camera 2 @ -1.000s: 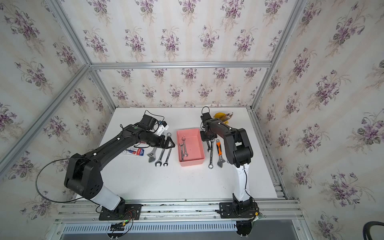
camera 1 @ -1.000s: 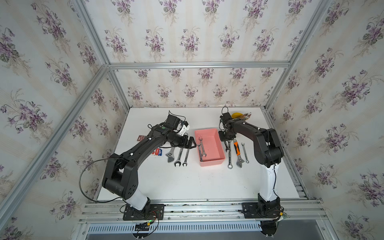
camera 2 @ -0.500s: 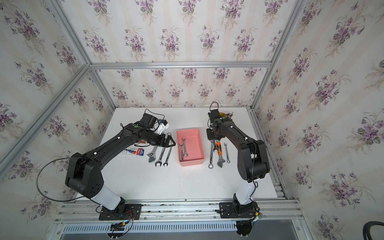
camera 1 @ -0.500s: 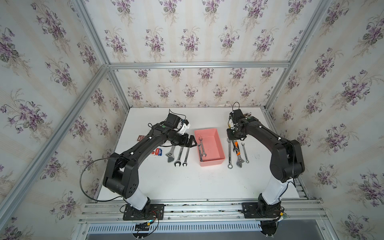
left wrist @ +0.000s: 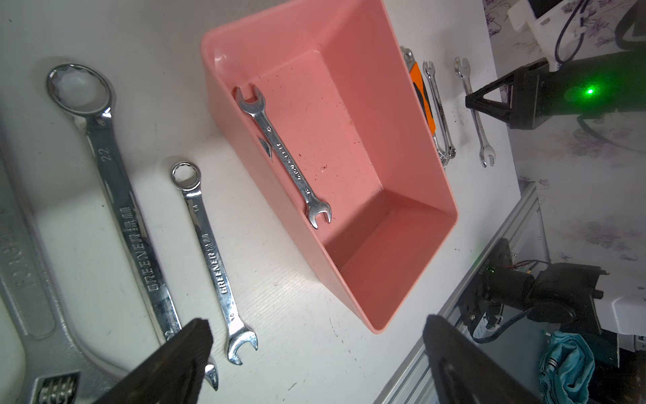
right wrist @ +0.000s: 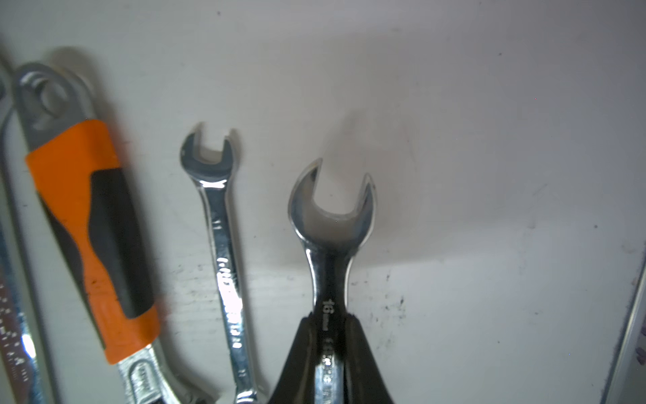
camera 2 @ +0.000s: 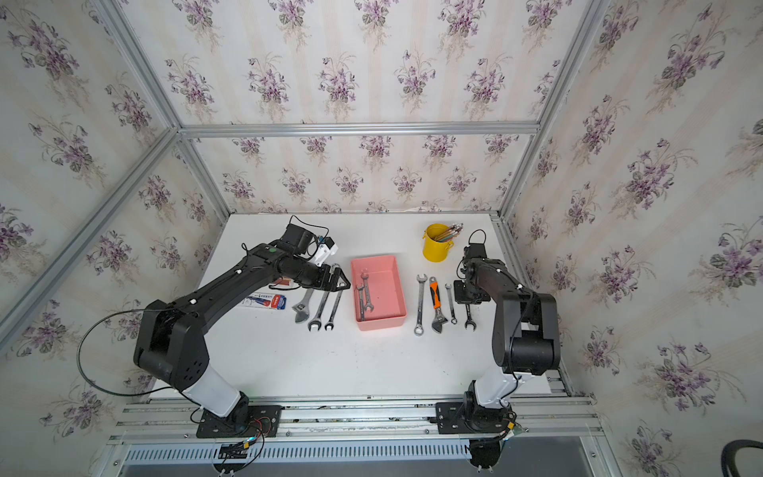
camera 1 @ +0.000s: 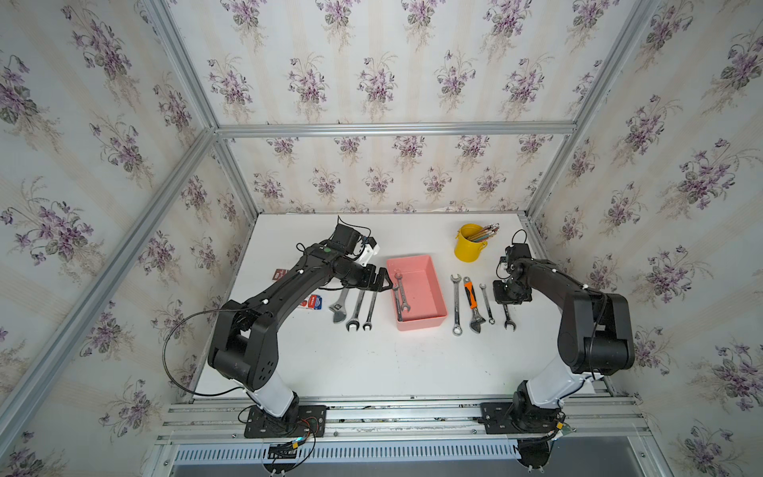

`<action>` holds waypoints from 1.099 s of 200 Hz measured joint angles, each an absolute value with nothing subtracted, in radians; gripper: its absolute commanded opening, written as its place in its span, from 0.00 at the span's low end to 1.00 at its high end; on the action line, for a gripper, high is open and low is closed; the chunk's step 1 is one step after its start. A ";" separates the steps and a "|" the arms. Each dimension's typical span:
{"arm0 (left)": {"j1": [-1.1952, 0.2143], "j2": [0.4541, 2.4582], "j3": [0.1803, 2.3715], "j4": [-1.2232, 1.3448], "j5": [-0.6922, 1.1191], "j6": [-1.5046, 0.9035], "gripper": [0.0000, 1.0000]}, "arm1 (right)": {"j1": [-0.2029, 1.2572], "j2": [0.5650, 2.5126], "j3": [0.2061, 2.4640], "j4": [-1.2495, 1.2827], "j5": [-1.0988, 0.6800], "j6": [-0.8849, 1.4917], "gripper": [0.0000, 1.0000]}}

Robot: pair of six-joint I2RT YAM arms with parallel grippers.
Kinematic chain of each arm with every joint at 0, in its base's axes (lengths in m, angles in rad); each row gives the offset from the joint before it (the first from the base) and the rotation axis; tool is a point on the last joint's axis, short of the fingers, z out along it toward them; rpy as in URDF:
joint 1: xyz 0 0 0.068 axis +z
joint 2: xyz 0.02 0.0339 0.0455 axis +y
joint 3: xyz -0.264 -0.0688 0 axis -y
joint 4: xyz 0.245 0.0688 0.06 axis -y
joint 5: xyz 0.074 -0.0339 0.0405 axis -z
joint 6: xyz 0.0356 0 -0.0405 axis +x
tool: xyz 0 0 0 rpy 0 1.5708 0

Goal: Take out the wrench from the storage box
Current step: Place the wrench at the center of the board, then pick up the wrench from the storage box.

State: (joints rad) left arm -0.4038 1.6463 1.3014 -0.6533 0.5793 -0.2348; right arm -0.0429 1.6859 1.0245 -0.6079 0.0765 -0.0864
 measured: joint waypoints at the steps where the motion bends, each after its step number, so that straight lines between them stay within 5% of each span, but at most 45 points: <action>1: -0.404 1.646 1.301 -0.653 0.579 -0.235 0.99 | -0.044 1.687 1.024 -0.606 0.077 -0.086 0.00; 34: -0.403 1.645 1.301 -0.653 0.574 -0.236 0.99 | -0.047 1.731 1.007 -0.548 0.028 -0.117 0.06; 67: -0.403 1.639 1.301 -0.656 0.566 -0.239 0.99 | -0.051 1.751 1.017 -0.538 0.010 -0.130 0.31; 116: -0.403 1.630 1.303 -0.663 0.551 -0.238 0.99 | 0.040 1.685 1.182 -0.625 0.011 -0.101 0.32; 220: -0.362 1.572 1.248 -0.692 0.538 -0.226 0.99 | 0.614 1.904 1.520 -0.707 -0.049 0.239 0.31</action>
